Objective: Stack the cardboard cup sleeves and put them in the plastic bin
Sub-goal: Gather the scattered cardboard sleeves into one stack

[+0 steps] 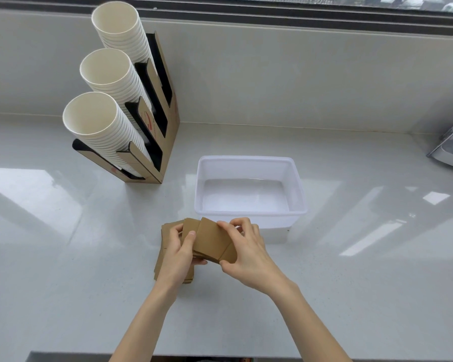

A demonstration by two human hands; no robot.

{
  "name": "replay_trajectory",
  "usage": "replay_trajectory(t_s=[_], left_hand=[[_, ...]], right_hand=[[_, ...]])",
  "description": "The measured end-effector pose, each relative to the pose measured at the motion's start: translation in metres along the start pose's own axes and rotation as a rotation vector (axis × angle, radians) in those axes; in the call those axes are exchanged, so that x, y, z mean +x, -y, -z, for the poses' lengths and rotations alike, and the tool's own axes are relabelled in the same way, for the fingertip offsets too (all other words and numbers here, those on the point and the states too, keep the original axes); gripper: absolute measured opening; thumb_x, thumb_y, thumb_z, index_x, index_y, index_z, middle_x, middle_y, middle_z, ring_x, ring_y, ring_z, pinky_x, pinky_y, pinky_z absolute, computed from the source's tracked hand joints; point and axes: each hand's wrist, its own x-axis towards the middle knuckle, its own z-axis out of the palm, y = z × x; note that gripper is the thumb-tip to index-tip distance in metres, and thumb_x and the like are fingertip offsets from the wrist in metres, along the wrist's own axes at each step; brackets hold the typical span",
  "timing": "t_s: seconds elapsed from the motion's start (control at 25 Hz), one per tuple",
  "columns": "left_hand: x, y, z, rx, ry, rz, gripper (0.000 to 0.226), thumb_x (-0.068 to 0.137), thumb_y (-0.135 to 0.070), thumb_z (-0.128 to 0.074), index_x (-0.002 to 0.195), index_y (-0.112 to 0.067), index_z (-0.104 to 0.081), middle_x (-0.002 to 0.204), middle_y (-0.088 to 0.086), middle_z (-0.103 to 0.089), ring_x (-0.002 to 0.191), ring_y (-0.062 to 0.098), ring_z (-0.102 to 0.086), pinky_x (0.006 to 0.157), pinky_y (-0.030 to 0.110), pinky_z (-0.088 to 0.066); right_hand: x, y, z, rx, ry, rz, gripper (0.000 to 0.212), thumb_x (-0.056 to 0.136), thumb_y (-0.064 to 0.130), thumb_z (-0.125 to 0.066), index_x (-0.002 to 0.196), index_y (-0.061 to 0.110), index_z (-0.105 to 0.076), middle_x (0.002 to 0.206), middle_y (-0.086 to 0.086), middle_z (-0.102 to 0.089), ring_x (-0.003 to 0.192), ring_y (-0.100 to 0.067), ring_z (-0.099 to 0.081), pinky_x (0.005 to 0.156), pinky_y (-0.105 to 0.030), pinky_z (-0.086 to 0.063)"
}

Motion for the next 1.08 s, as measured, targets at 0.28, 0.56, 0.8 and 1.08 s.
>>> replay_trajectory(t_s=[0.28, 0.56, 0.8, 1.08], left_hand=[[-0.004, 0.000, -0.011, 0.055, 0.058, -0.049, 0.026, 0.089, -0.015, -0.049, 0.113, -0.016, -0.039, 0.091, -0.003, -0.058, 0.073, 0.015, -0.060, 0.047, 0.012, -0.050], [-0.003, 0.002, -0.009, 0.019, 0.080, -0.104, 0.023, 0.089, -0.017, -0.049, 0.111, -0.019, -0.042, 0.099, -0.007, -0.055, 0.087, 0.010, -0.057, 0.054, 0.014, -0.053], [-0.005, 0.024, -0.027, 0.131, 0.173, -0.133, 0.023, 0.088, -0.013, -0.050, 0.109, -0.019, -0.044, 0.104, -0.002, -0.060, 0.098, 0.009, -0.057, 0.076, 0.006, -0.046], [-0.003, 0.052, -0.040, 0.428, 0.216, -0.165, 0.033, 0.085, -0.007, -0.050, 0.113, -0.019, -0.037, 0.101, -0.005, -0.057, 0.093, 0.019, -0.054, 0.069, 0.006, -0.038]], right_hand=[[0.001, -0.002, 0.003, 0.124, -0.033, -0.024, 0.064, 0.080, 0.023, -0.060, 0.137, 0.029, -0.032, 0.125, 0.006, -0.031, 0.117, -0.011, -0.029, 0.105, -0.025, -0.028], [-0.014, -0.030, 0.010, 0.709, -0.176, -0.370, 0.052, 0.088, 0.017, -0.057, 0.133, 0.028, -0.035, 0.117, 0.006, -0.046, 0.106, -0.007, -0.052, 0.083, -0.009, -0.040], [-0.029, -0.050, 0.002, 0.736, -0.306, -0.330, 0.047, 0.087, 0.003, -0.054, 0.117, 0.039, -0.045, 0.105, 0.008, -0.056, 0.092, -0.005, -0.060, 0.071, -0.006, -0.049], [-0.040, -0.073, -0.018, 0.399, -0.366, -0.266, 0.056, 0.082, -0.005, -0.052, 0.100, 0.047, -0.043, 0.104, 0.016, -0.051, 0.102, 0.006, -0.051, 0.090, -0.002, -0.037]])
